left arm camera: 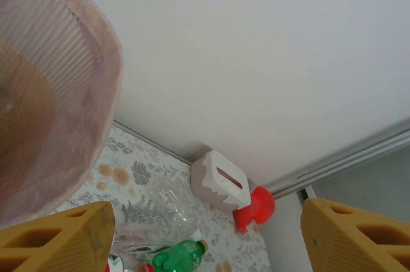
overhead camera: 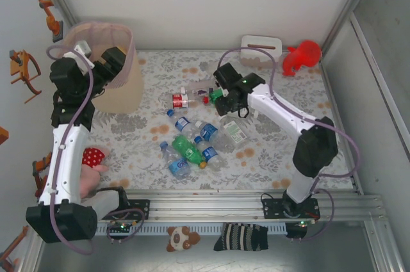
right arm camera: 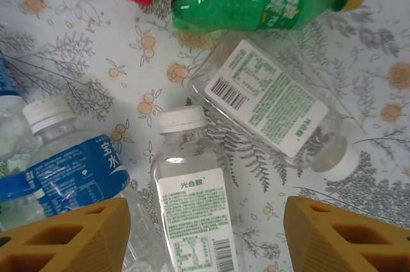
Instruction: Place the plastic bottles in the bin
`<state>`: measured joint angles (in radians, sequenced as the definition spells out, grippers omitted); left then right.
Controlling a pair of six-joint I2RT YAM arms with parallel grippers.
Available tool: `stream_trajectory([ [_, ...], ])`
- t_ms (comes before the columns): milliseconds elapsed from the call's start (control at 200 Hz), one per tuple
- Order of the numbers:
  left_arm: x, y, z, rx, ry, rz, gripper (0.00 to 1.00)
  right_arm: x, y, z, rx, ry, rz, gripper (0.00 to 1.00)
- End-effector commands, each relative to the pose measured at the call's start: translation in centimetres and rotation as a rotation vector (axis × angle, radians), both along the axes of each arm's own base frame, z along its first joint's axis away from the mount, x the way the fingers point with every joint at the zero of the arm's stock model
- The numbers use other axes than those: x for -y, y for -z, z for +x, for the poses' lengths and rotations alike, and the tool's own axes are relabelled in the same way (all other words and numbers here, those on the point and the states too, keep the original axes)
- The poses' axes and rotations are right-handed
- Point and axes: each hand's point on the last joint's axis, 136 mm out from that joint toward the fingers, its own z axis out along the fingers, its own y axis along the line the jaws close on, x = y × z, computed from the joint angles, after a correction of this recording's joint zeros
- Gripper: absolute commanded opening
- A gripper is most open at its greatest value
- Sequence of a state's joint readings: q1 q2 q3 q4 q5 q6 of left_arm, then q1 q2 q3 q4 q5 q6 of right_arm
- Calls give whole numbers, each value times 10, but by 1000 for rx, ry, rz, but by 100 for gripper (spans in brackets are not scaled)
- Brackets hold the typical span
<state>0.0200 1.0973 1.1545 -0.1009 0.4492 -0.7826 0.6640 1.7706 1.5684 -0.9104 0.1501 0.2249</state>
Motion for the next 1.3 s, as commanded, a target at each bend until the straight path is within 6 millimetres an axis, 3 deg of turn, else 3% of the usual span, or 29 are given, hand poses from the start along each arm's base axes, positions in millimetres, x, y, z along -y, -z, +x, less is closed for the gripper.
stream_trajectory([
  [0,9,-8,-11,58,48,26,77,-8,12,6,-42,0,-5,62],
  [275,15,-6,-15,53,65,20,77,-12,61,24,-103,-12,-86,58],
  [571,17,-7,-15,50,67,22,77,-19,96,29,-166,-32,-108,54],
  [1011,10,-19,-22,75,28,49,79,-21,130,29,-220,-45,-145,50],
  [1297,11,-18,-23,71,32,44,79,-19,130,30,-214,-42,-151,46],
])
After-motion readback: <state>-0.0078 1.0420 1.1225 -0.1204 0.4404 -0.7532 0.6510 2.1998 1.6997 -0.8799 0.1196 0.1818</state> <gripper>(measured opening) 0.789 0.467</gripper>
